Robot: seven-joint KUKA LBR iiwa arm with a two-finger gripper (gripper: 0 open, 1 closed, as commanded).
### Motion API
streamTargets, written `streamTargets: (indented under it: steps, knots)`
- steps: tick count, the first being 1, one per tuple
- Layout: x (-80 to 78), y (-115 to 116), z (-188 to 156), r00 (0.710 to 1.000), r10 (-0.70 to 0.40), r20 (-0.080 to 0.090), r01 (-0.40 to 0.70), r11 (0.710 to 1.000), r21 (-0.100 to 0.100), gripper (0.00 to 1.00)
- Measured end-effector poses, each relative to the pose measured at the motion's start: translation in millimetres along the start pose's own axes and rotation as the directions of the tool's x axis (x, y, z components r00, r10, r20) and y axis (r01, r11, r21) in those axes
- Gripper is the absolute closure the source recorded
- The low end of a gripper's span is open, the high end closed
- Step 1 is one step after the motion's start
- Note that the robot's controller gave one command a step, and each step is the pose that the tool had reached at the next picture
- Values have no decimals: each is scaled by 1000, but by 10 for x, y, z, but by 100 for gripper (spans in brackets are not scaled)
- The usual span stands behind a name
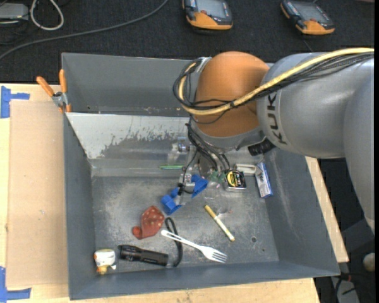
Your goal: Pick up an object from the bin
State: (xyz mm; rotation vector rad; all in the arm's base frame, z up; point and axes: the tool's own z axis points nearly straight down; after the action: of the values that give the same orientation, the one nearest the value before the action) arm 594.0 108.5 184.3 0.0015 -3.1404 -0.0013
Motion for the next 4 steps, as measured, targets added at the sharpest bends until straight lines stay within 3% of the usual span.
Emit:
streamTargets:
  steps: [1,2,3,4]
  knots:
    - [69,-116,104,999,-53,6,53,999,-3,0]
    - [106,-244,-297,995,-97,-2,97,995,-1,0]
    - [234,-580,34,985,-172,4,172,985,0,0]
    - [14,-660,861,998,-56,13,56,998,-3,0]
